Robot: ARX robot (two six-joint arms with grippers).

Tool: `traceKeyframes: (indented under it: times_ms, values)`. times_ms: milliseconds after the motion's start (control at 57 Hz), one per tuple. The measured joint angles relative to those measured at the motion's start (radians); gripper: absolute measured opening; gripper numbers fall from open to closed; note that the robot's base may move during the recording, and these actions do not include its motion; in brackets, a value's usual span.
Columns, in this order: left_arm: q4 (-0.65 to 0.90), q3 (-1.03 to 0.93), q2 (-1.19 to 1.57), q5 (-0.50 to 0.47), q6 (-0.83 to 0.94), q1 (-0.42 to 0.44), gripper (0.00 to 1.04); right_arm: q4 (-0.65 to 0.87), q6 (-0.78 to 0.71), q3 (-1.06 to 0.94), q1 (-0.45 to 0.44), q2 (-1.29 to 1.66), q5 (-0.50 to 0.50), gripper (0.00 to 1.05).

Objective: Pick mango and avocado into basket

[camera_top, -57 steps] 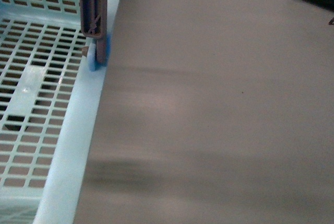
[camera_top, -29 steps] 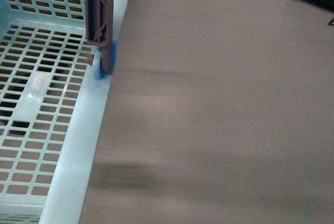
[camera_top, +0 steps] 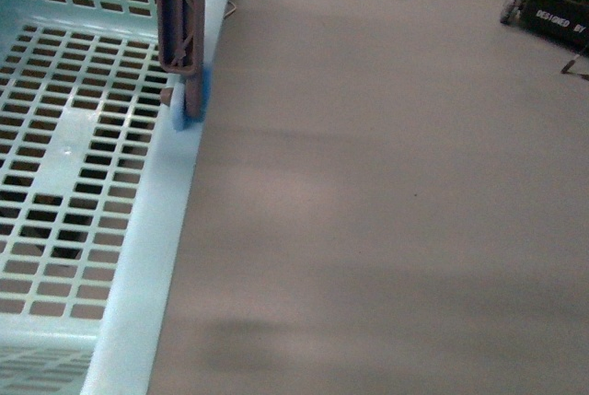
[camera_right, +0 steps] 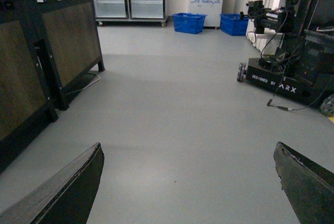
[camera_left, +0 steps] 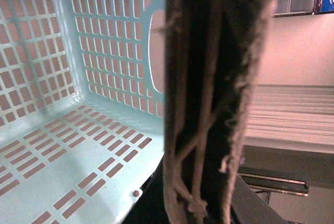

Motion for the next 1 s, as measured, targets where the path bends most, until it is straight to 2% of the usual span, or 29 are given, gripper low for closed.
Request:
traceKeyframes:
  times_ms: [999]
  values:
    - [0.000,0.000,0.000,0.000,0.000,0.000,0.09,0.000,0.001,0.000,0.000,0.000,0.000,0.97]
